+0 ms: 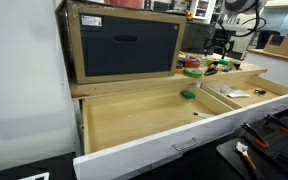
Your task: Put the green tape in the left open drawer
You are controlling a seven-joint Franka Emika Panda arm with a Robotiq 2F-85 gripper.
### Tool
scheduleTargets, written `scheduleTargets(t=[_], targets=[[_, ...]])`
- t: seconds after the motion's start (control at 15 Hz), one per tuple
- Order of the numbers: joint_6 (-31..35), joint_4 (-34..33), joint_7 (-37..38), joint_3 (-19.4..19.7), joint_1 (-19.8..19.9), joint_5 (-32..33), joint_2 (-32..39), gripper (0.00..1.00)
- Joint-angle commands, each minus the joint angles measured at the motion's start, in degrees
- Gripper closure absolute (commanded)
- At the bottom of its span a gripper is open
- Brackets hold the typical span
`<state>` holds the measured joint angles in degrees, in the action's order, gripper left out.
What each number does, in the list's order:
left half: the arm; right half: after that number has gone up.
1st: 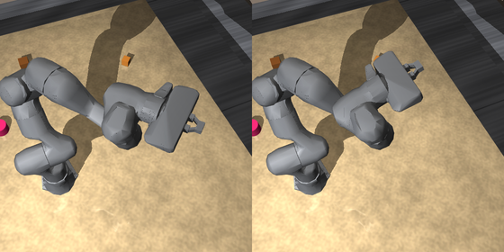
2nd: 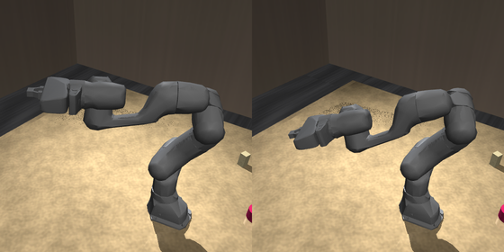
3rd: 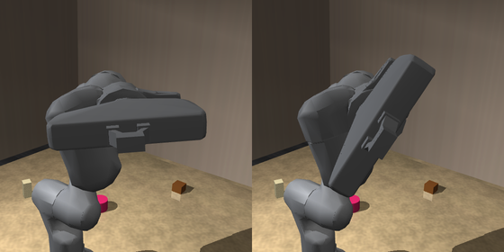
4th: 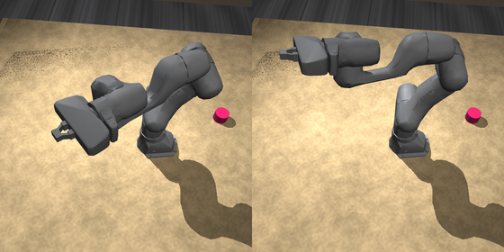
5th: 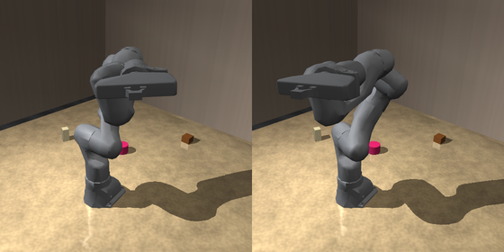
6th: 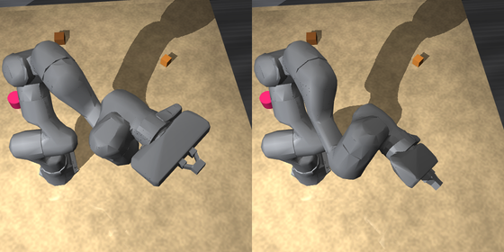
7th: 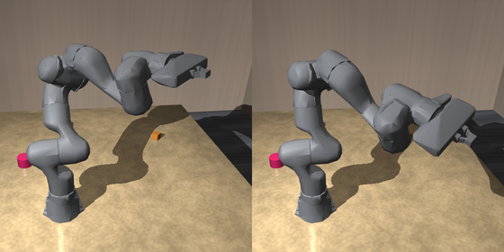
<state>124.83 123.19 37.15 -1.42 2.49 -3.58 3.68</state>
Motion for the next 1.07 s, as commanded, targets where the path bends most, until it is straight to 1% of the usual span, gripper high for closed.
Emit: scheduleTargets(t=[0.0, 0.27, 0.6, 1.0], targets=[[1.3, -2.0, 3.5, 1.1, -1.6, 2.9, 3.3, 0.0], [2.6, -2.5, 5.7, 1.5, -3.1, 5.7, 6.4, 0.0], [3.9, -5.5, 9.0, 2.5, -5.1, 8.8, 11.1, 0.0], [6.8, -9.2, 13.3, 3.7, -7.5, 9.5, 16.1, 0.0]])
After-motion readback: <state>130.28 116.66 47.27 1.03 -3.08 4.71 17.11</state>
